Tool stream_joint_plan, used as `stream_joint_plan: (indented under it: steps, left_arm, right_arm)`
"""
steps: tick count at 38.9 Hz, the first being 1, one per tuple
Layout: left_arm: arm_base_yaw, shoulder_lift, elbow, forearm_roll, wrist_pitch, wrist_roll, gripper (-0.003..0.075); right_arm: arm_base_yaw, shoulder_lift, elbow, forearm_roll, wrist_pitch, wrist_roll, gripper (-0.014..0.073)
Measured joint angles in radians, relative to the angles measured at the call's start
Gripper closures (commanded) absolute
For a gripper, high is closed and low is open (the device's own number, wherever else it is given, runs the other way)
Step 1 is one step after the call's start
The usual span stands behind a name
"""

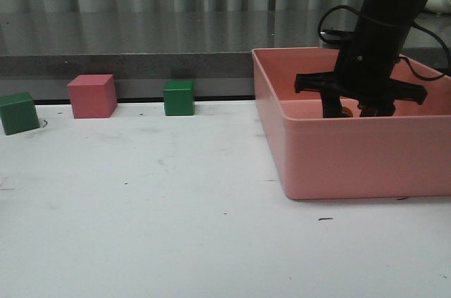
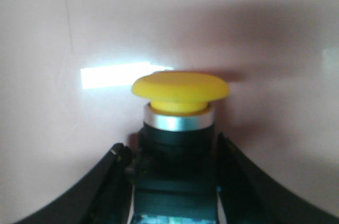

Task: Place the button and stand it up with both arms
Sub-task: 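Lower the right gripper into the pink bin and grasp the yellow button, then lift the button out of the bin and carry it toward the cubes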

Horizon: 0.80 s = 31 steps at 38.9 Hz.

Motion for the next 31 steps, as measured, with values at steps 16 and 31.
stream_joint_plan:
  steps: [16,31]
  left_arm:
    - [0.0,0.0,0.0,0.0,0.0,0.0,0.0079]
    - [0.0,0.0,0.0,0.0,0.0,0.0,0.0079]
  right_arm:
    - [0.0,-0.176,0.0,0.0,0.035,-0.016,0.0318]
    - [0.154,-0.391,0.0,-0.002,0.105,-0.06,0.0318]
